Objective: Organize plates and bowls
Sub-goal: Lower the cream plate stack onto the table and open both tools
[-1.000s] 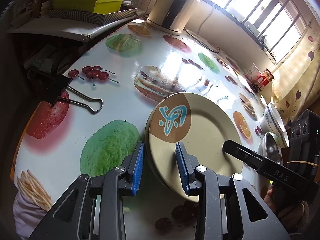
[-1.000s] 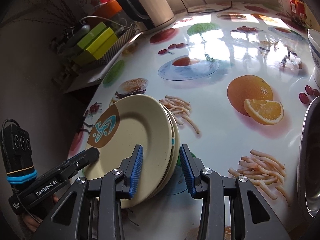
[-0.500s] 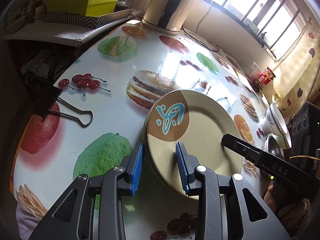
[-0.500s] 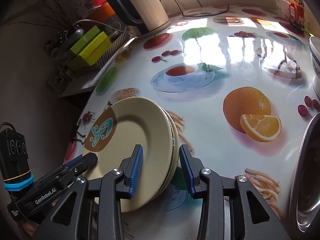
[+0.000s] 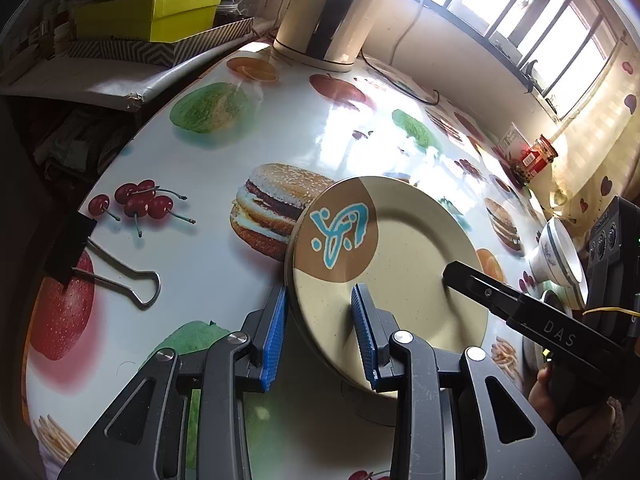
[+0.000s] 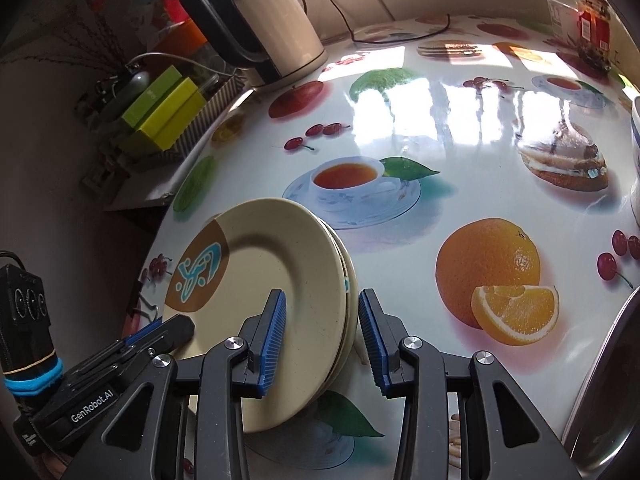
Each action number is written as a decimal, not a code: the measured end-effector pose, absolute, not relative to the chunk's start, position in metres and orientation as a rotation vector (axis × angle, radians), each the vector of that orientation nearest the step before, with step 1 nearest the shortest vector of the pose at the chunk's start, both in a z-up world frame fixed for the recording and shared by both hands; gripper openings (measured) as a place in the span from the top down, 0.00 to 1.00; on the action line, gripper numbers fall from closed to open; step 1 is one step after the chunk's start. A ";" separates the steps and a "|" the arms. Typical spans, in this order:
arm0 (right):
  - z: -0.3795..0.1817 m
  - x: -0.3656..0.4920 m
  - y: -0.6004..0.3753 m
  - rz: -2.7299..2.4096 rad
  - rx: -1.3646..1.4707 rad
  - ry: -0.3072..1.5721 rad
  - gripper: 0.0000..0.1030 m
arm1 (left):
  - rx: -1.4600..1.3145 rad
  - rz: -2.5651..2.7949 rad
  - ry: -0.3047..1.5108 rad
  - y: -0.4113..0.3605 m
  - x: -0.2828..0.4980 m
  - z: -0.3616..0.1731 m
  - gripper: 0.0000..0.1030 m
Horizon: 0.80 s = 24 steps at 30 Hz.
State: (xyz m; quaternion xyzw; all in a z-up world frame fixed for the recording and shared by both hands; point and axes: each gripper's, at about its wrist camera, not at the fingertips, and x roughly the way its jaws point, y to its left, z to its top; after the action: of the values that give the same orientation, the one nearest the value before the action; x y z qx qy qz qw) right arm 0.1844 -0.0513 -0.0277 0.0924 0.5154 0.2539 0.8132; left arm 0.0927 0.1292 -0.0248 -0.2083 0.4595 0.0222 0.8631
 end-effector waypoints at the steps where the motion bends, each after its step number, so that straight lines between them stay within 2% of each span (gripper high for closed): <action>1: -0.028 0.186 -0.052 0.538 0.198 1.100 0.64 | -0.433 0.045 0.963 0.129 0.095 -0.025 0.68; 24: -0.026 0.219 -0.055 0.475 0.210 1.093 0.64 | -0.399 0.022 0.980 0.122 0.137 -0.023 0.68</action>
State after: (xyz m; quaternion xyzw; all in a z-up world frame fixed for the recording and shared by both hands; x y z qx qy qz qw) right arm 0.2185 -0.0549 -0.0263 0.0988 0.5139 0.2231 0.8224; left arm 0.1365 0.1224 -0.0235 -0.1902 0.4677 0.0107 0.8631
